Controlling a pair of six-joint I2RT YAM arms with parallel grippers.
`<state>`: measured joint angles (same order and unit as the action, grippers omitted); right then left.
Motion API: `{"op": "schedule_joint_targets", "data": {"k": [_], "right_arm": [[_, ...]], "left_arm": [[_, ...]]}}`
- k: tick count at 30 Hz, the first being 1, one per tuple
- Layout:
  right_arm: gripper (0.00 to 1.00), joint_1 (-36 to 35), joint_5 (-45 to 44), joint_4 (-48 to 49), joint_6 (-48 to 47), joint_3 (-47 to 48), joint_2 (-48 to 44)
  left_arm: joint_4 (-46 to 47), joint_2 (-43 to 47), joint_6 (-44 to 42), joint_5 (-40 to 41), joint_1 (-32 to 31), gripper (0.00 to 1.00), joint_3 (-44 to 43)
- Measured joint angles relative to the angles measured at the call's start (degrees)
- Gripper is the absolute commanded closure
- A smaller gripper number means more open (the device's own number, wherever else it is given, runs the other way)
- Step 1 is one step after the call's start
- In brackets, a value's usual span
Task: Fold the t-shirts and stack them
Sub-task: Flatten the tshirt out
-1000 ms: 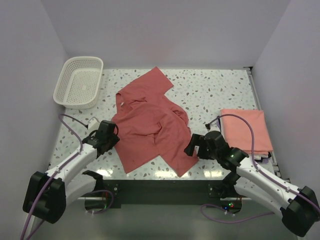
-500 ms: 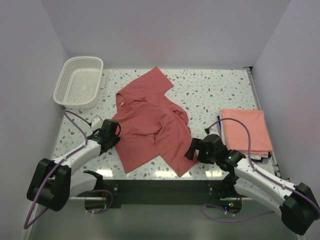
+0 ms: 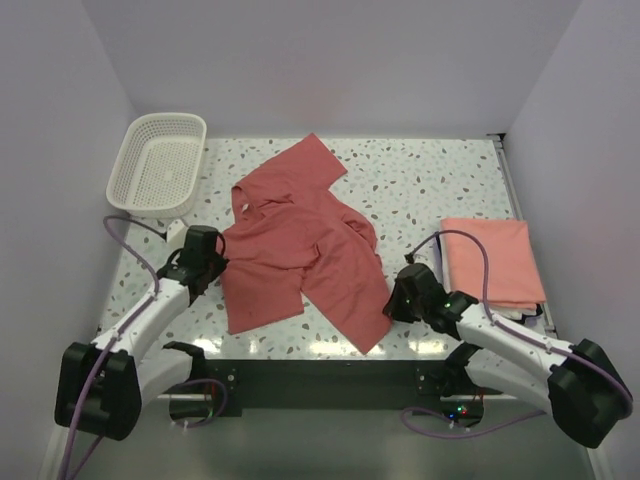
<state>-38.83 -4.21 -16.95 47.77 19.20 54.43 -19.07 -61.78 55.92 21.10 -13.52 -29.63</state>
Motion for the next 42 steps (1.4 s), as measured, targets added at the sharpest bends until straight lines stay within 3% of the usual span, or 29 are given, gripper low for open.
{"op": "schedule_joint_targets", "data": {"k": [8,16,19,21,23,24,30,42], "right_arm": [[0.95,2.36,-8.17,-7.72,-4.55,12.33,2.73],[0.89,20.65,-5.22,-8.55,-10.97,20.98,10.99],[0.67,21.99,-3.19,-8.59,-12.2,22.8,14.38],[0.47,21.99,-1.66,-8.61,-12.63,22.86,14.8],[0.34,21.97,-0.57,-8.68,-13.07,22.75,14.38],[0.32,21.97,-0.57,-8.74,-13.0,22.6,13.99],[0.34,21.97,-0.61,-11.04,-13.25,20.7,7.74],[0.4,20.09,8.35,-20.94,-7.78,4.74,-12.09]], "left_arm": [[-2.56,5.2,-4.55,-2.45,7.96,1.0,-2.19],[-5.75,7.61,-8.63,-3.15,12.04,1.0,-5.79],[-5.97,7.82,-10.08,-3.63,13.4,1.0,-6.64],[-6.01,7.85,-10.64,-4.02,14.27,1.0,-6.91],[-6.05,7.93,-11.15,-4.35,14.78,1.0,-6.91],[-6.08,7.93,-11.23,-4.5,14.84,1.0,-6.91],[-5.81,8.22,-11.58,-6.62,14.91,1.0,-6.91],[-5.16,8.24,-11.56,-9.46,14.97,1.0,-5.16]]}}
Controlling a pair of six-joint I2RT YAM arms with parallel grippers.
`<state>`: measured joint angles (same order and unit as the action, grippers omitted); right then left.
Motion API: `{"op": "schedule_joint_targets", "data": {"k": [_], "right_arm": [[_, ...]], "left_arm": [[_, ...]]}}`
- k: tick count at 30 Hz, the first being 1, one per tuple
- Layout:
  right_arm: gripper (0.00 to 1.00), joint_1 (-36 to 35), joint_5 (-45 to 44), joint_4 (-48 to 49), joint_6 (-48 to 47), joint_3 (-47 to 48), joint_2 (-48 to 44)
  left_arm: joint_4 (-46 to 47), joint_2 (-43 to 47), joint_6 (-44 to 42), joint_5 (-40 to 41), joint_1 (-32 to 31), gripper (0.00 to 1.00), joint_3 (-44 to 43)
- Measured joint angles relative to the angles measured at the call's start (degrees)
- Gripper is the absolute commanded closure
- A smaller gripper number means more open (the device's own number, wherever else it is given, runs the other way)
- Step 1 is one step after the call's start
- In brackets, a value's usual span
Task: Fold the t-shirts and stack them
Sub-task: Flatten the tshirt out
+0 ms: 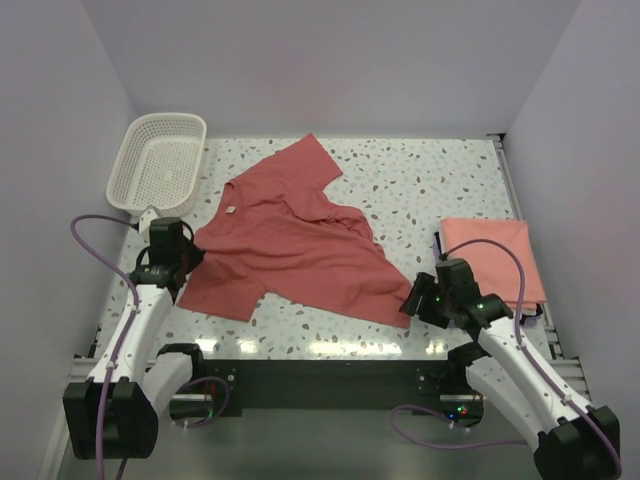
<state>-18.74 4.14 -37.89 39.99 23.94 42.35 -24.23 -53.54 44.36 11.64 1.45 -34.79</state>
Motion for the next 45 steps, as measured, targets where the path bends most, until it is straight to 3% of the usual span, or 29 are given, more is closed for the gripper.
{"op": "schedule_joint_targets", "data": {"k": [6,17,25,32,40,45], "right_arm": [[0.41,-3.78,1.29,-2.1,3.21,-1.99,-3.04],[0.45,-8.76,1.44,2.03,8.94,-3.91,3.5],[0.63,-9.01,0.87,7.98,11.37,-4.42,7.37],[1.0,-9.11,-1.57,10.86,12.24,-4.59,9.35],[1.0,-9.11,-6.01,6.47,10.86,-2.99,6.12],[1.0,-9.11,-8.57,0.5,9.01,3.5,0.42]], "left_arm": [[0.83,0.0,0.02,-0.74,0.0,1.0,0.24],[0.94,-0.02,0.02,-0.98,0.0,1.0,0.81],[0.98,-0.11,0.04,-1.05,0.0,1.0,0.83],[1.01,-0.33,0.04,-1.31,0.0,1.0,0.94],[-0.17,0.22,-0.09,-1.77,0.0,1.0,0.39],[-3.02,2.8,-1.33,-2.49,0.0,1.0,-4.13]]}}
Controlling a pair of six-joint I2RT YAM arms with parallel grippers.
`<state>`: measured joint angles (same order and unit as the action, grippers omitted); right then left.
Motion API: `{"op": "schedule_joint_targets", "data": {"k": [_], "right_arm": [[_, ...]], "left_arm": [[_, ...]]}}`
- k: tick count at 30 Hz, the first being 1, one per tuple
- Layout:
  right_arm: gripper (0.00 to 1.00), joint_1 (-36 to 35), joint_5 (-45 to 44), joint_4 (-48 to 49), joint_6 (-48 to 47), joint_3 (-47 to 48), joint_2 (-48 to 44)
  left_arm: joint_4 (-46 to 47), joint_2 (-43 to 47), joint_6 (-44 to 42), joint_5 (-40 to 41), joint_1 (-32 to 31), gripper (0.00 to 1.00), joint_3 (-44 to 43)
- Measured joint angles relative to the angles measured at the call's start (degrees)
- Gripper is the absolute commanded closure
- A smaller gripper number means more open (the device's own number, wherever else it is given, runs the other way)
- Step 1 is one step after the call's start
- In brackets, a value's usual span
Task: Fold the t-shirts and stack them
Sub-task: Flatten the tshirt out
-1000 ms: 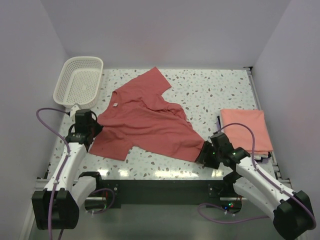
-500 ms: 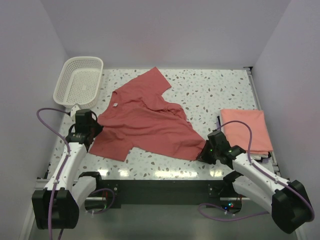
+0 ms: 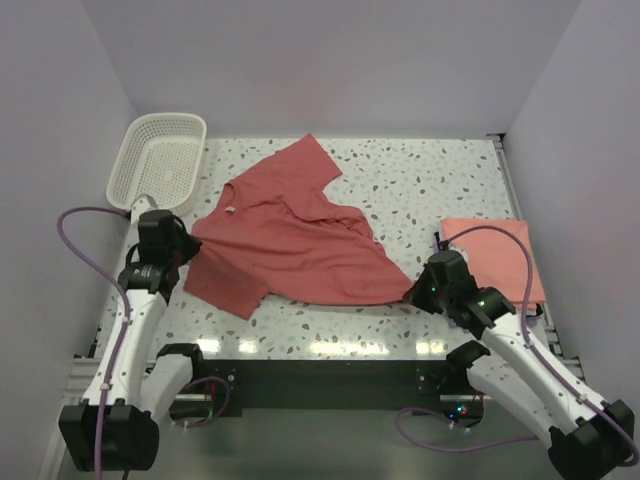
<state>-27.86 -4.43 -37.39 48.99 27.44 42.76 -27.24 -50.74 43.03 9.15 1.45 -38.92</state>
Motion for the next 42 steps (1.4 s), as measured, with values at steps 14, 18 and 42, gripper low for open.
{"op": "schedule_joint_targets", "data": {"k": [14,18,42], "right_arm": [[1.0,0.96,-9.55,-12.52,-9.66,45.57,6.01],[1.0,1.2,-9.64,-15.65,-12.39,60.37,9.6],[1.0,19.12,11.63,-4.28,-18.84,84.83,44.37]], "left_arm": [[-5.53,5.49,-1.77,-2.43,0.0,1.0,-37.64],[-6.8,5.53,-1.6,-3.43,0.0,1.0,-46.45],[5.97,-29.42,1.42,-11.85,0.07,1.0,-60.0]]}}
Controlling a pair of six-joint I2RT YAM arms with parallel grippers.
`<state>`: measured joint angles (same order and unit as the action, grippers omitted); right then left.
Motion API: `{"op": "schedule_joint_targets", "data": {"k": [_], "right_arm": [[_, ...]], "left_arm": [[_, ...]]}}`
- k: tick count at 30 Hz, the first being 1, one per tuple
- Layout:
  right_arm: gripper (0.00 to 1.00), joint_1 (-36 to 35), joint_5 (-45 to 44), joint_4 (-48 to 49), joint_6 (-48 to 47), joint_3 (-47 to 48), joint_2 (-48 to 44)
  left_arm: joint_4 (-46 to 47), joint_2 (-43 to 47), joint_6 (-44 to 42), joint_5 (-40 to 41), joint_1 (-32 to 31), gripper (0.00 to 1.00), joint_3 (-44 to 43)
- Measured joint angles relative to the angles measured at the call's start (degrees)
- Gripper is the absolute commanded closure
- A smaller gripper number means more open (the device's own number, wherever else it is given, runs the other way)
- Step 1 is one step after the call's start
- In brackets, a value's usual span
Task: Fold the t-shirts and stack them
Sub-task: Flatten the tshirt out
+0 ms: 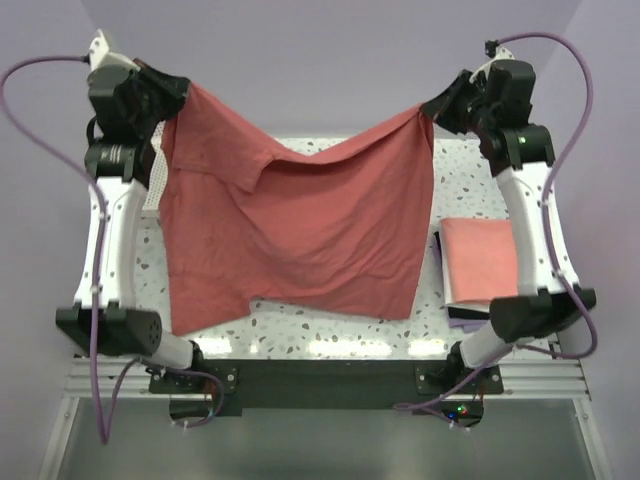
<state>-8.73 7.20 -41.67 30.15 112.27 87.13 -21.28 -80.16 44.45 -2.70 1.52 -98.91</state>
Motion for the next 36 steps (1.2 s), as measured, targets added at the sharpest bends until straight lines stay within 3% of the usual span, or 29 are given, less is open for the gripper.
{"op": "schedule_joint_targets", "data": {"k": [4,6,9,13,18,24,31,36], "right_arm": [[1.0,6.82,7.91,9.92,7.32,1.64,11.26],[1.0,8.52,9.68,11.3,9.84,5.53,15.28],[1.0,9.05,10.32,13.55,11.15,9.51,16.09],[1.0,9.42,10.38,17.2,11.17,10.58,10.19],[1.0,10.4,10.56,23.52,10.97,-1.64,-4.81],[1.0,10.4,12.09,30.27,11.65,-31.28,-17.4],[1.0,10.51,12.87,28.79,13.57,-66.62,-14.16],[1.0,10.51,12.76,26.84,11.69,-74.99,-14.27]], "left_arm": [[1.86,-18.25,1.4,-4.85,0.44,1.0,-14.75],[2.08,-23.04,2.1,-6.86,1.09,1.0,-20.44],[3.04,-26.69,3.39,-10.03,2.75,1.0,-27.8],[6.86,-22.99,4.5,-12.28,6.49,1.0,-28.55],[14.03,-9.22,4.68,-13.64,10.73,1.0,-14.56],[25.03,5.35,5.81,-15.91,10.43,1.0,16.41],[23.47,6.58,7.74,-15.69,10.34,1.0,50.97],[17.73,9.03,8.09,-12.57,10.29,1.0,65.0]]}}
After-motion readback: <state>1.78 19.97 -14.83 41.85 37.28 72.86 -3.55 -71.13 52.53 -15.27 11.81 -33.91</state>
